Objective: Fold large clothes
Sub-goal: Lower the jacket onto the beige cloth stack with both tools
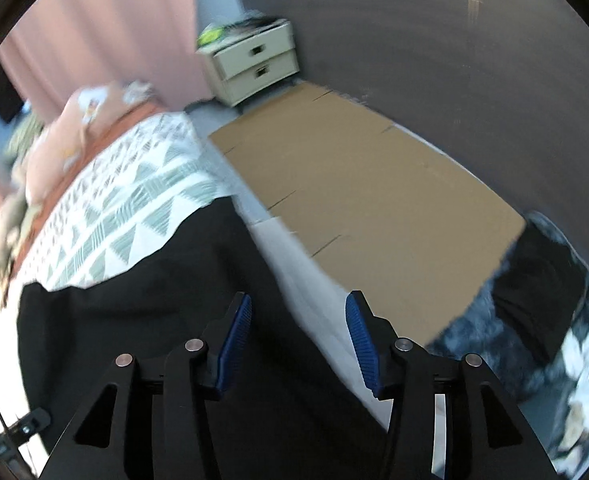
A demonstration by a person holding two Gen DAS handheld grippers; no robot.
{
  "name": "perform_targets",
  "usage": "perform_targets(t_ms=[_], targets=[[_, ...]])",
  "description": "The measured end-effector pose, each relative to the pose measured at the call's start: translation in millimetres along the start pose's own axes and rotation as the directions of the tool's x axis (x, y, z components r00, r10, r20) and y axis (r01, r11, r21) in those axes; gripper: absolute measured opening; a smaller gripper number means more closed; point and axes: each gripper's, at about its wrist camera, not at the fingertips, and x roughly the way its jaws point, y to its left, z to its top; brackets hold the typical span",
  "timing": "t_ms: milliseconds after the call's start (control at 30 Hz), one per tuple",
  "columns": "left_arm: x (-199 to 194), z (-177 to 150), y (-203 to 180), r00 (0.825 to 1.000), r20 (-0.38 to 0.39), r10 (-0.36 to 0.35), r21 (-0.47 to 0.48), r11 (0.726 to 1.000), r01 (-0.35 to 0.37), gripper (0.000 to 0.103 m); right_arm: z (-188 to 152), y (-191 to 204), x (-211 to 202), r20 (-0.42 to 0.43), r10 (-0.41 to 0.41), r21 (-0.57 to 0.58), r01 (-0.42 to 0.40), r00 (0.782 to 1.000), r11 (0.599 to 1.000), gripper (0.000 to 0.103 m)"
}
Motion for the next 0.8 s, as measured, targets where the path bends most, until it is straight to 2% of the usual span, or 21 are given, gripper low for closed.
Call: perform_targets(t_ms=[100,200,267,333,367,500,667,700,767,800], targets=[[-7.9,-4.2,7.5,0.999,0.042,0.004,0.016,1.0,-0.005,0.048,-20.8,-30.9,-34.8,0.043,-0.004,0.038,0.003,0.999,0.999,0.049],[-16.1,-8.0,11.8,0.997,0.076,0.007,0.044,0.999,-0.01,0.049,-56.5,-61.9,-64.5,0.058,0.01,0.112,-0.017,0.998,0.994,0.049],[-20.6,-9.2,14.0,0.995,0.1,0.008,0.06,0.998,-0.014,0.05,-89.8,-78.3,-85.3,0.08,0.068,0.191,-0.082,0.994,0.978,0.059],[-22.6,-11.7,19.4,0.994,0.11,0.012,0.065,0.998,-0.019,0.05,-119.2,-85.8,-99.4,0.12,0.085,0.214,-0.109,0.989,0.971,0.077],[-23.5,-12.7,21.6,0.994,0.11,0.007,0.062,0.998,-0.014,0.051,-130.9,-87.7,-103.6,0.136,0.086,0.221,-0.114,0.987,0.969,0.078],[-25.4,-14.9,29.6,0.994,0.11,-0.019,0.034,0.999,0.015,0.051,-170.1,-102.3,-95.9,0.134,0.121,0.303,-0.157,0.984,0.94,0.079],[-21.0,-9.8,25.4,0.994,0.106,-0.02,0.044,0.999,0.016,0.051,-172.9,-102.1,-62.4,0.139,0.19,0.353,-0.228,0.972,0.907,0.079],[-16.3,-6.1,24.9,0.995,0.1,-0.022,0.038,0.999,0.019,0.051,-170.6,-101.2,-57.0,0.152,0.221,0.361,-0.262,0.963,0.895,0.078],[-10.6,-1.1,24.6,0.995,0.093,-0.026,0.031,0.999,0.023,0.051,-163.6,-97.0,-46.2,0.159,0.25,0.366,-0.292,0.955,0.884,0.067],[-7.8,2.1,23.9,0.996,0.091,-0.024,0.036,0.999,0.02,0.051,-159.7,-93.4,-41.5,0.153,0.249,0.359,-0.289,0.956,0.888,0.045]])
